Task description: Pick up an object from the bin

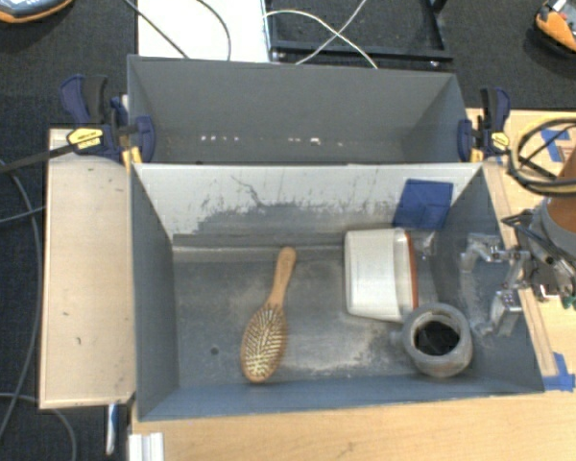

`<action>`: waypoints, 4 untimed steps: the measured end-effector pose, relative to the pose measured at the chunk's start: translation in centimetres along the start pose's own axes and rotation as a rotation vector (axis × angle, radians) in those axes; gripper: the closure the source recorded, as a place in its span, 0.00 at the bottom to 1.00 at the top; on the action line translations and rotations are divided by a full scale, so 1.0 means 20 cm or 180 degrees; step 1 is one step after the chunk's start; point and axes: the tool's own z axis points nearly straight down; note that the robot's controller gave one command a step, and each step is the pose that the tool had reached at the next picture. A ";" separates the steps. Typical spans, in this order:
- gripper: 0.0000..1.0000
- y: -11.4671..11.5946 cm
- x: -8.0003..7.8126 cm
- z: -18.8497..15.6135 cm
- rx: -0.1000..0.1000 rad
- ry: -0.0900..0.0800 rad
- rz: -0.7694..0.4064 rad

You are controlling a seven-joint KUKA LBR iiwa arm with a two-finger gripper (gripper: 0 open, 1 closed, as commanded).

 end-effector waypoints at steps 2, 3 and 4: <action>0.00 0.06 0.10 0.63 0.0005 -0.0021 0.0016; 0.00 0.01 0.08 0.32 0.0004 -0.0035 0.0239; 0.00 0.07 0.11 0.51 0.0006 -0.0035 -0.0096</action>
Offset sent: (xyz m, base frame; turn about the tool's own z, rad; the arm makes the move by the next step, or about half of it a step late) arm -0.0253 0.0144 -0.1326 0.0069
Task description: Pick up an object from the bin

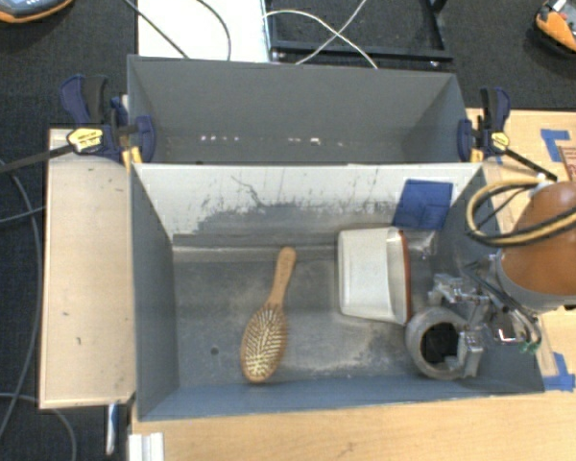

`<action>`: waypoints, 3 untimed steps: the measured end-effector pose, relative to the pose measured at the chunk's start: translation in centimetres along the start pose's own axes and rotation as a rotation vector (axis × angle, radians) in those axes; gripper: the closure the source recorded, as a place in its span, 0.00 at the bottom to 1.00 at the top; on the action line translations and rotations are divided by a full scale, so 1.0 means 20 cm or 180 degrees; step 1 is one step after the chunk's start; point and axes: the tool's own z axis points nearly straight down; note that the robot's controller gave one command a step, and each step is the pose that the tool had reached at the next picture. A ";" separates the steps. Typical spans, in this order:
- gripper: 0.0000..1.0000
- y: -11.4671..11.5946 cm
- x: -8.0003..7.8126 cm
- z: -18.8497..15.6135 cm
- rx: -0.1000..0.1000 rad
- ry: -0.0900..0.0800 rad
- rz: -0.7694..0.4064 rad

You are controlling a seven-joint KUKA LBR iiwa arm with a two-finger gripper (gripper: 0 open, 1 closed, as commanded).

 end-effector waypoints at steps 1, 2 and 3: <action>0.00 0.00 0.01 0.13 0.0009 -0.0015 0.0367; 1.00 -0.07 -0.02 0.13 0.0016 -0.0048 0.0337; 1.00 -0.06 -0.02 0.13 0.0016 -0.0048 0.0335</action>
Offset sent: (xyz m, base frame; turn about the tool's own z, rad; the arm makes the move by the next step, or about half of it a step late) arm 0.0001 -0.0108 -0.0312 0.1058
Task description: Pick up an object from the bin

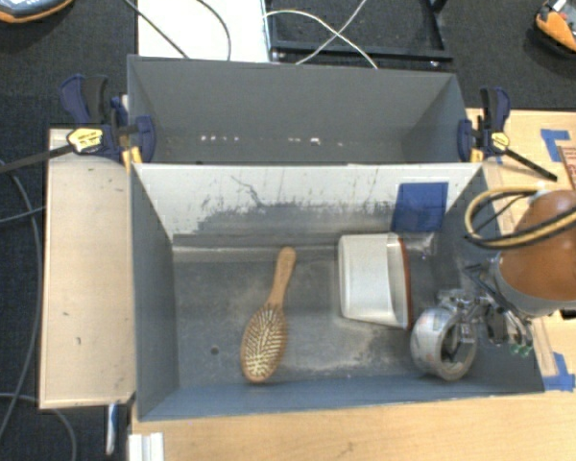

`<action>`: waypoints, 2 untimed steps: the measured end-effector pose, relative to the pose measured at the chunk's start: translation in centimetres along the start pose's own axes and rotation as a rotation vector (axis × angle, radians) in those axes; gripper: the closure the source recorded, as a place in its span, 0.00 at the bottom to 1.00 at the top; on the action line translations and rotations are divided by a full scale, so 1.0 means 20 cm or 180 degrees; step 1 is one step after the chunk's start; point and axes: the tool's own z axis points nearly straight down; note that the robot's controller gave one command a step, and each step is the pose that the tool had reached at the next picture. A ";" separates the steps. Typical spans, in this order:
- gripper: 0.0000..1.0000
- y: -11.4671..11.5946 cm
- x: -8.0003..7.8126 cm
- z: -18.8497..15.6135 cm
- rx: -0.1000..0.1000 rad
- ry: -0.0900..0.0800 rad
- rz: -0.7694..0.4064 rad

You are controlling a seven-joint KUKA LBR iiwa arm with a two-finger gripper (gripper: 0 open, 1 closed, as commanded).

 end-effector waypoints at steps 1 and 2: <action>1.00 0.00 0.00 0.00 -0.0001 0.0000 -0.0003; 1.00 0.01 0.01 -0.05 -0.0008 0.0025 -0.0006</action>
Offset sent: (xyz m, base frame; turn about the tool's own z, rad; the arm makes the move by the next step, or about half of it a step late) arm 0.0000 0.0001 0.0451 0.0000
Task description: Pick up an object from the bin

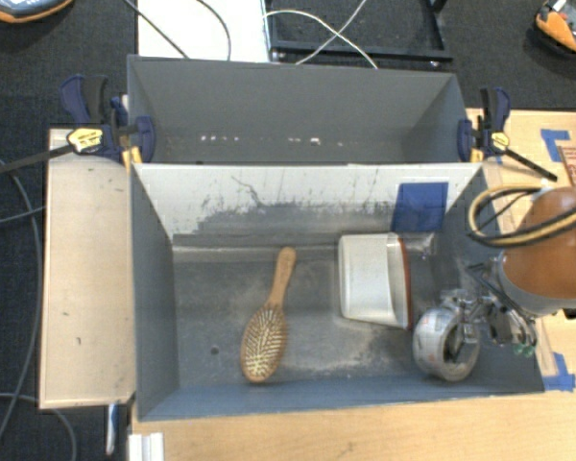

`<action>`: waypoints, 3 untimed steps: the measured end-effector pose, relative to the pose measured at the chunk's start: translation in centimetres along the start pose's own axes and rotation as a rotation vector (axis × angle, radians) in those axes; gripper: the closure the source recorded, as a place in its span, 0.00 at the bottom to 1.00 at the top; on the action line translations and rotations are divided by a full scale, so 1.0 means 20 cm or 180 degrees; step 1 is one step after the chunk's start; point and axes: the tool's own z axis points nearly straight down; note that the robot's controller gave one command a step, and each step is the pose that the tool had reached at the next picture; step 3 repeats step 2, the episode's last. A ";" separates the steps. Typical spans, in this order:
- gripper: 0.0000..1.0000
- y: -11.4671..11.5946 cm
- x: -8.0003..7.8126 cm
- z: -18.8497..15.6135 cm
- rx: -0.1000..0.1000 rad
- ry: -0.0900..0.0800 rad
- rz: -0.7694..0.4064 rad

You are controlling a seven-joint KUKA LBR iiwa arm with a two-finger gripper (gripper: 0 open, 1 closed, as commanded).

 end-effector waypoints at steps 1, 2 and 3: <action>1.00 0.00 -0.01 -0.06 0.0005 -0.0017 -0.0003; 1.00 0.00 -0.01 -0.09 0.0007 -0.0025 -0.0007; 1.00 0.00 -0.01 -0.09 0.0007 -0.0025 -0.0007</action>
Offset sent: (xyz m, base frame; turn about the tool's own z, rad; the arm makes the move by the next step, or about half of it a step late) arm 0.0000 0.0001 0.0205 0.0000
